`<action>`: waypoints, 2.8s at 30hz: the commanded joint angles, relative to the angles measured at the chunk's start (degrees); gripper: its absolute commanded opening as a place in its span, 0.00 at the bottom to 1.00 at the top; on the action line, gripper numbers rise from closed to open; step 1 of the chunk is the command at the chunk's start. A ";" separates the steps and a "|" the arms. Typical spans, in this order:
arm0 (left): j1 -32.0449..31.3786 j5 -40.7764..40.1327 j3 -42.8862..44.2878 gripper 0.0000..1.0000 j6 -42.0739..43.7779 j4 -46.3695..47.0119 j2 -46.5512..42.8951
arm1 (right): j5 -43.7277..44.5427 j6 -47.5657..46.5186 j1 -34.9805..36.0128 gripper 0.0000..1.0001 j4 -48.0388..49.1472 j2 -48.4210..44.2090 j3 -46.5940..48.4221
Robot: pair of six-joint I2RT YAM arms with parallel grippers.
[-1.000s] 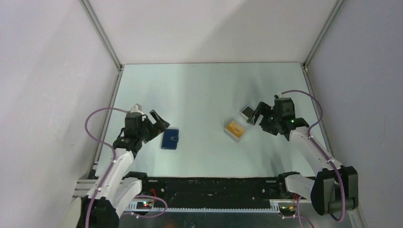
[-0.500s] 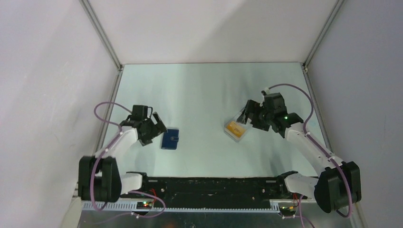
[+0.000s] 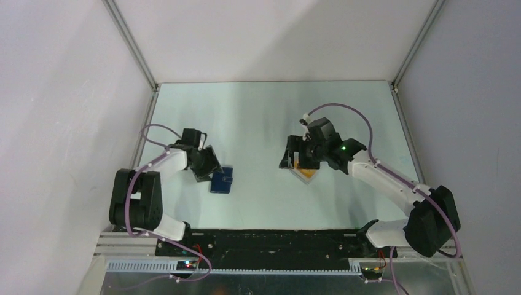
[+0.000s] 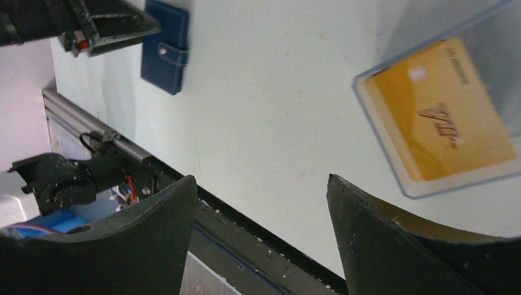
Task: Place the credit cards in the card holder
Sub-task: Open the card holder at the center of the board.
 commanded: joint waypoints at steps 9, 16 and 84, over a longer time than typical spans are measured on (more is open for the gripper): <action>-12.87 7.55 -2.71 0.52 -14.09 8.70 3.26 | -0.03 -1.42 7.56 0.68 -2.92 11.03 8.95; -19.10 7.45 -0.82 0.46 -20.63 13.74 7.37 | 6.91 -8.11 7.73 0.67 -5.85 13.15 10.17; -15.73 4.02 -6.01 0.00 -22.57 20.53 13.21 | 42.01 -27.54 21.46 0.06 2.35 40.68 24.48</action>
